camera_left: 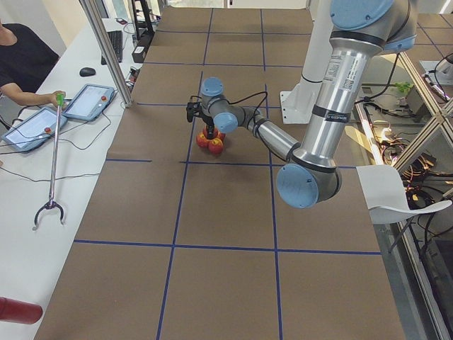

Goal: Stack apples
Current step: 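Lower the apple onto the top of the cluster with the left gripper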

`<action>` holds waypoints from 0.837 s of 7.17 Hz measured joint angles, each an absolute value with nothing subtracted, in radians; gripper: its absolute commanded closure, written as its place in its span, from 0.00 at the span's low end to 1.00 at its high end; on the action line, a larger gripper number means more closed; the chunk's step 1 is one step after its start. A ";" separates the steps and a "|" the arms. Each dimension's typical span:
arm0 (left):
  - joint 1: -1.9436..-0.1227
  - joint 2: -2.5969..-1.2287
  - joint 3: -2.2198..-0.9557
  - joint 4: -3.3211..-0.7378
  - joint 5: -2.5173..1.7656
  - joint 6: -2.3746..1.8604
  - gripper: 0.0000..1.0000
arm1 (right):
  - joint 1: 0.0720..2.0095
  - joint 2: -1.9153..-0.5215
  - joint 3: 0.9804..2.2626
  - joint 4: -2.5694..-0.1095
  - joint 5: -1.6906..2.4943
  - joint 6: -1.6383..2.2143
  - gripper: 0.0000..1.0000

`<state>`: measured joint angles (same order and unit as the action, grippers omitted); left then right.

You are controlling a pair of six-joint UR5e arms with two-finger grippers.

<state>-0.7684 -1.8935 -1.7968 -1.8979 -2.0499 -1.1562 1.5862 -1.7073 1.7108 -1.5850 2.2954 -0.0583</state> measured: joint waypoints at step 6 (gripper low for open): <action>-0.727 -1.923 -1.792 -1.835 -1.982 -1.152 0.76 | 1.586 -1.707 1.711 -1.585 2.296 -0.058 0.00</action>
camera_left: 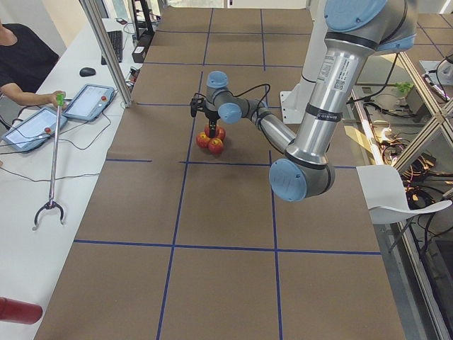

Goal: Stack apples
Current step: 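Lower the apple onto the top of the cluster with the left gripper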

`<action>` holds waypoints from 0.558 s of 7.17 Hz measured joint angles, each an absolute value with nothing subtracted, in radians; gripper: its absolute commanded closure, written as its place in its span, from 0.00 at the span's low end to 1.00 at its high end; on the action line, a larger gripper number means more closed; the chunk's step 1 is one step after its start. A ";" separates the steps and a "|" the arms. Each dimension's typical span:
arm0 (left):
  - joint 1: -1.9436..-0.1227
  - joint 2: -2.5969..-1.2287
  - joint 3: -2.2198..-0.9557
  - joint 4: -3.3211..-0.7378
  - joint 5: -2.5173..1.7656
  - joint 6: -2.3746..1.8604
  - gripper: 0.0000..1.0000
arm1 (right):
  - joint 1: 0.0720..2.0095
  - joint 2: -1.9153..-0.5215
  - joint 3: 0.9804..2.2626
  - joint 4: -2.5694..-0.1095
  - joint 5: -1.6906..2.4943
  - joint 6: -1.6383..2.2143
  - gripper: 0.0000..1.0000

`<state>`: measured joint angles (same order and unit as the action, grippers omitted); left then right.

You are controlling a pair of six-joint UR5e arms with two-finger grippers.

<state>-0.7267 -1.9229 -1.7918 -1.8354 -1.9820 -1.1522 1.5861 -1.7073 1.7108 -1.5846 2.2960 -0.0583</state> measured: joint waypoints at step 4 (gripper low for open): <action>-0.723 -1.925 -1.788 -1.834 -1.982 -1.152 0.00 | 1.586 -1.707 1.711 -1.585 2.296 -0.058 0.00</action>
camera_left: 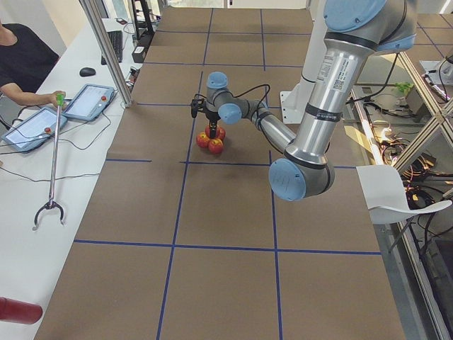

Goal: Stack apples
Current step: 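Lower the apple onto the top of the cluster with the left gripper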

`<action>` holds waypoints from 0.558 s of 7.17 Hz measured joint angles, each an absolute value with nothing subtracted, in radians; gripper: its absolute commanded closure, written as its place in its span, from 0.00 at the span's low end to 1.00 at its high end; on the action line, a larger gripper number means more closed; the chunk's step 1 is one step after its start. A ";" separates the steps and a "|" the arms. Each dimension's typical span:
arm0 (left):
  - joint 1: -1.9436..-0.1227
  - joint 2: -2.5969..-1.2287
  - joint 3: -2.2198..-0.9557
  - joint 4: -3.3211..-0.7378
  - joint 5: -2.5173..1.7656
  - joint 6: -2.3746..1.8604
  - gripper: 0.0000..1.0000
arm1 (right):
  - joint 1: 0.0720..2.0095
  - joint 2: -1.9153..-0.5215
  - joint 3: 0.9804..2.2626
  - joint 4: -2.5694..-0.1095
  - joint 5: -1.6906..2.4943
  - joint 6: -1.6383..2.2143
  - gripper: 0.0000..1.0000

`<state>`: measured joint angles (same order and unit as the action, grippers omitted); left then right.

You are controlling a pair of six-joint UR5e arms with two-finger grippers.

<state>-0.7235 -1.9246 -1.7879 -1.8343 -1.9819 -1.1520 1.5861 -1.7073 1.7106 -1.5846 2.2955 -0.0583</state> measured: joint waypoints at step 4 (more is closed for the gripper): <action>-0.739 -1.922 -1.848 -1.755 -1.983 -1.130 0.00 | 1.586 -1.707 1.710 -1.585 2.295 -0.058 0.00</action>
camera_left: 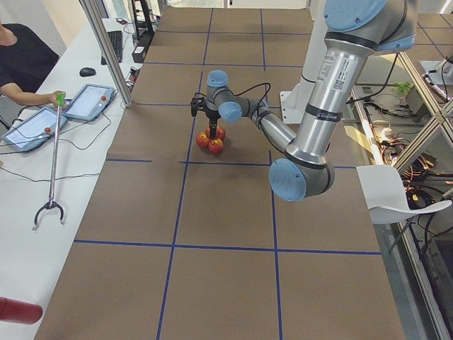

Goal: Stack apples
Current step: 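Open the left gripper and withdraw it away from the stacked apples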

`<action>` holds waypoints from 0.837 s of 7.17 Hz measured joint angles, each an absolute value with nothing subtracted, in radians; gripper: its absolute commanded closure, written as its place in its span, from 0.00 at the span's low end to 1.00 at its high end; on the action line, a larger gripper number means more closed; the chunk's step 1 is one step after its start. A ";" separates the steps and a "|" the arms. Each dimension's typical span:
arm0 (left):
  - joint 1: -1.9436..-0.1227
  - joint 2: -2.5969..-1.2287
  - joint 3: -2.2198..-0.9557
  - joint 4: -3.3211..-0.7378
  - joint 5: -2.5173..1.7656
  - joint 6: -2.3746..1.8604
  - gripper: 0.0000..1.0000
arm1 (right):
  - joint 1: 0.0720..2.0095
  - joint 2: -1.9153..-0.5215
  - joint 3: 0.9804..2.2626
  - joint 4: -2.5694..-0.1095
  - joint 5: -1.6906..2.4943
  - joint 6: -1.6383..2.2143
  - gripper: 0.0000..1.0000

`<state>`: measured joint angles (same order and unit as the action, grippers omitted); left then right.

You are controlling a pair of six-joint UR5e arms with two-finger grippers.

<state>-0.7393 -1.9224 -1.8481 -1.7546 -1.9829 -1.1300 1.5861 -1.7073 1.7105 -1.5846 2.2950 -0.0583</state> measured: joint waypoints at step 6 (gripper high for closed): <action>-1.059 -1.759 -2.008 -1.623 -2.137 -0.683 0.00 | 1.586 -1.707 1.710 -1.585 2.295 -0.058 0.00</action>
<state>-1.0588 -1.7593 -2.0076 -1.6235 -2.1369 -0.6826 1.5861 -1.7073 1.7104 -1.5849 2.2948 -0.0583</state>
